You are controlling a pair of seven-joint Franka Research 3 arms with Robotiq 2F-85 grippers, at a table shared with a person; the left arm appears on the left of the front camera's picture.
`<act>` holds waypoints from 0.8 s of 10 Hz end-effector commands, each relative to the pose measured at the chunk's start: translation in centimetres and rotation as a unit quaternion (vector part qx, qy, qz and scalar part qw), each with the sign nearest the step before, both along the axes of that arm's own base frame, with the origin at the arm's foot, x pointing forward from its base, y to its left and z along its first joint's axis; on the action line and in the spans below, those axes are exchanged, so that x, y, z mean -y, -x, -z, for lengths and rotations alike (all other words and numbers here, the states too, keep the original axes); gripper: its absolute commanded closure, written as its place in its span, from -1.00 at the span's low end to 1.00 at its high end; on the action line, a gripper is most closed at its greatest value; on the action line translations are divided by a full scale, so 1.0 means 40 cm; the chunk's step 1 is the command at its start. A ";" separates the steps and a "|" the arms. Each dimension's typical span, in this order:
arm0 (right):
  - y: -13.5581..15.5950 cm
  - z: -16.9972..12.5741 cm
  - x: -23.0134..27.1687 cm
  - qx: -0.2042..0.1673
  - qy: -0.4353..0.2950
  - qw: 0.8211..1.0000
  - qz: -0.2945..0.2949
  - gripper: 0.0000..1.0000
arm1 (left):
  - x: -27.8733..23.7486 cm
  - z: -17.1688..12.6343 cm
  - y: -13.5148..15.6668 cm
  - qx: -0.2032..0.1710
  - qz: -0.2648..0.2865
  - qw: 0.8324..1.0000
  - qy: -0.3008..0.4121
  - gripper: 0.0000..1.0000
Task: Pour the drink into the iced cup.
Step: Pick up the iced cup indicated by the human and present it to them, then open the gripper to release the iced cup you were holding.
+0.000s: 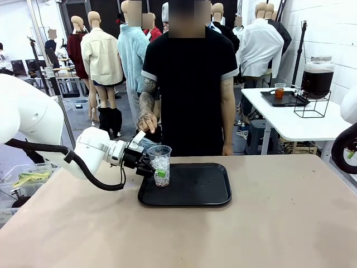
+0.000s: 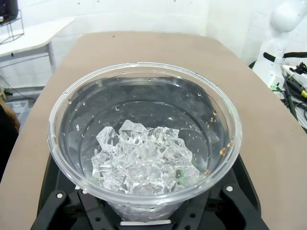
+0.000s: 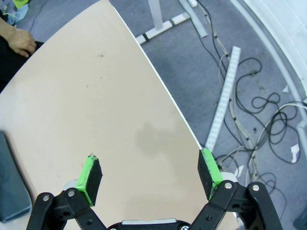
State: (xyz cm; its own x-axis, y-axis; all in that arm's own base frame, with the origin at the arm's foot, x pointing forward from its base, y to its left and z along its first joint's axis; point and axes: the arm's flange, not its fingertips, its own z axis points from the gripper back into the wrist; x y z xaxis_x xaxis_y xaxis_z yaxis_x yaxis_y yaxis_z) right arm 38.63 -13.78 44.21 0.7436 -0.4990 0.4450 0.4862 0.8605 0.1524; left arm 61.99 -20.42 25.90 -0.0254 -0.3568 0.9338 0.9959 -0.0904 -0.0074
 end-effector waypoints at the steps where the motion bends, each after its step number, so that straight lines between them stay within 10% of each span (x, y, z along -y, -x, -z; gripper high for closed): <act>1: -0.004 0.002 0.003 0.004 0.005 1.000 0.000 -1.00 | -0.006 -0.003 0.010 0.013 -0.005 1.000 0.020 -0.49; 8: -0.004 0.002 0.003 0.004 0.005 1.000 0.000 -1.00 | -0.001 0.000 0.000 0.000 -0.001 1.000 0.000 -0.49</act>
State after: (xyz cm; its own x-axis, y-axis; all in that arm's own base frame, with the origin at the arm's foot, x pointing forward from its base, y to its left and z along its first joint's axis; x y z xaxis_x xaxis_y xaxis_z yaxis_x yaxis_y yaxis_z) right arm 38.63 -13.78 44.21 0.7436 -0.4990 0.4450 0.4862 0.8605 0.1524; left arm 61.95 -20.42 25.85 -0.0211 -0.3545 0.9348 0.9963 -0.0858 -0.0100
